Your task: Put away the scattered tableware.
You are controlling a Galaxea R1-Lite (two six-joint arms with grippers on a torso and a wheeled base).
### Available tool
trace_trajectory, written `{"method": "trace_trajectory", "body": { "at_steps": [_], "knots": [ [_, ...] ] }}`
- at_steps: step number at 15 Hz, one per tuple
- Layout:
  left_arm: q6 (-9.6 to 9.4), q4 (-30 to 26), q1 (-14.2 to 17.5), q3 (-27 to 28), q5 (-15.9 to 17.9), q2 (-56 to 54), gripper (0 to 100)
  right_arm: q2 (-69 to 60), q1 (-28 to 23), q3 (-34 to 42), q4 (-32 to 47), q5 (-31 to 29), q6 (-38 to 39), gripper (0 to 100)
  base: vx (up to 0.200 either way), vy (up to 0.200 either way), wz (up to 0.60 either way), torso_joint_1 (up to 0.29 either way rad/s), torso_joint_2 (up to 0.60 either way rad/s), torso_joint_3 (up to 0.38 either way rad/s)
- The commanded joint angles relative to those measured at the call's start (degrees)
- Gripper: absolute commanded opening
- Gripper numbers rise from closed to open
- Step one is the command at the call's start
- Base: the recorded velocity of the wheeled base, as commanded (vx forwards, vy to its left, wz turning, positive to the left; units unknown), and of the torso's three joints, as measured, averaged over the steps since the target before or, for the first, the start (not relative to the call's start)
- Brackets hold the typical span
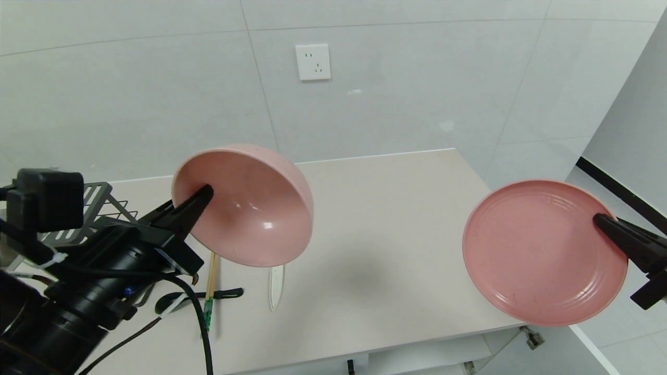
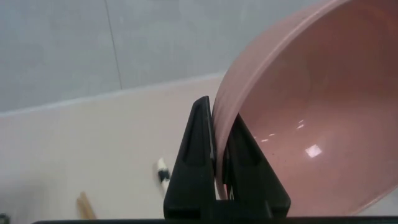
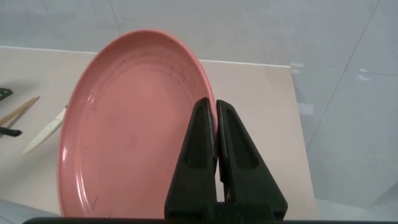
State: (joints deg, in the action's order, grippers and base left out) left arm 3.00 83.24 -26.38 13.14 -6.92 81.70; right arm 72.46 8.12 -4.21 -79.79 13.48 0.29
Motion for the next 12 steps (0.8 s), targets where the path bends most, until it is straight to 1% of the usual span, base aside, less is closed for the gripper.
{"method": "trace_trajectory", "body": {
  "at_steps": [1, 2, 4, 7, 8, 10, 11, 12],
  "knots": [
    [0.08, 6.8, -5.6, -3.6, -4.9, 5.0, 0, 0.8, 0.6, 0.1, 0.0, 0.1, 0.1, 0, 0.000, 0.000, 0.00, 0.000, 0.00, 0.000],
    [-0.19, 6.8, -5.9, -3.9, -5.9, 6.2, 0, 1.6, 0.6, 0.6, 0.0, 0.1, 0.0, 0, 0.000, 0.000, 0.00, 0.000, 0.00, 0.000],
    [-0.36, 6.8, -6.0, -3.6, -5.8, 6.5, 0, 2.1, 0.7, 1.7, -0.1, 0.1, -0.6, 0, 0.000, 0.000, 0.00, 0.000, 0.00, 0.000],
    [-0.19, 6.8, -6.9, -1.6, -5.7, 8.9, 0, 2.9, 0.7, 0.0, -0.8, 0.2, -1.0, 0, 0.000, 0.000, 0.00, 0.000, 0.00, 0.000],
    [-0.19, 6.8, -8.2, -1.6, -5.7, 8.9, 0, 3.5, 0.8, -0.1, -2.1, 0.2, -1.1, 0, 0.000, 0.000, 0.00, 0.000, 0.00, 0.000],
    [-0.10, 6.8, -12.6, -2.1, -5.7, 9.4, 0, 4.6, 3.2, -0.1, -7.3, 0.2, -1.1, 0, 0.000, 0.000, 0.00, 0.000, 0.00, 0.000],
    [-0.10, 6.8, -14.0, -2.2, -5.7, 10.0, 0, 5.2, 4.2, 0.2, -10.2, 0.2, -1.1, 0, 0.000, 0.000, 0.00, 0.000, 0.00, 0.000],
    [-0.10, 6.8, -14.8, -1.9, -5.8, 10.3, 0, 6.0, 4.6, 0.3, -10.2, 0.2, -1.3, 0, -0.200, 0.000, 0.00, -0.002, 0.01, -0.002]
  ]
}}
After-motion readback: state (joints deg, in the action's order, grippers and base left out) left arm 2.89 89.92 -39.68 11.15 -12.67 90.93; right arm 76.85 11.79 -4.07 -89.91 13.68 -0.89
